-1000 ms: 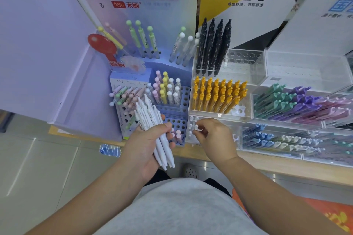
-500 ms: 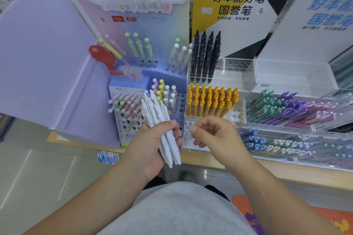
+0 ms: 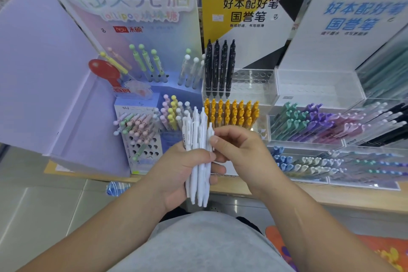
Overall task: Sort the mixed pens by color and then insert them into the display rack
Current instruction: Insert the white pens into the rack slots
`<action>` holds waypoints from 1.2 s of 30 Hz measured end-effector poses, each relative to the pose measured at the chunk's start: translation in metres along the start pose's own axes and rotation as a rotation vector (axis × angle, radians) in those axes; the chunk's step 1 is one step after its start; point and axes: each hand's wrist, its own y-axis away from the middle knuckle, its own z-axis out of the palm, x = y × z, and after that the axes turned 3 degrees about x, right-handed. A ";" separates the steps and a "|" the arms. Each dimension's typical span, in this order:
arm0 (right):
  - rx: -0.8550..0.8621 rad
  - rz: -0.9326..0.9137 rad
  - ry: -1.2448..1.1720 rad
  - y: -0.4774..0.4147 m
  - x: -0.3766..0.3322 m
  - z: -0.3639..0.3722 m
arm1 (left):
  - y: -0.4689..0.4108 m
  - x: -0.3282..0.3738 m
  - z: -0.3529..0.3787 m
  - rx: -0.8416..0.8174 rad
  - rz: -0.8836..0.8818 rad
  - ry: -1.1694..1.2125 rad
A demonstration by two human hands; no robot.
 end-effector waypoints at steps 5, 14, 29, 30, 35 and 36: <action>-0.001 0.022 -0.021 -0.001 0.003 -0.004 | 0.001 0.000 -0.001 -0.029 0.014 -0.036; 0.257 -0.165 -0.240 -0.001 -0.006 -0.026 | -0.003 -0.007 -0.018 0.236 0.063 0.189; 0.190 -0.253 0.605 -0.013 0.076 -0.026 | 0.008 -0.016 -0.045 0.298 0.041 0.252; 0.178 -0.262 0.626 -0.014 0.081 -0.026 | 0.009 -0.016 -0.046 0.291 0.043 0.252; 0.118 -0.288 0.753 -0.018 0.100 -0.024 | 0.014 -0.017 -0.049 0.258 0.052 0.236; 0.115 -0.304 0.794 -0.019 0.105 -0.023 | 0.014 -0.017 -0.050 0.257 0.051 0.236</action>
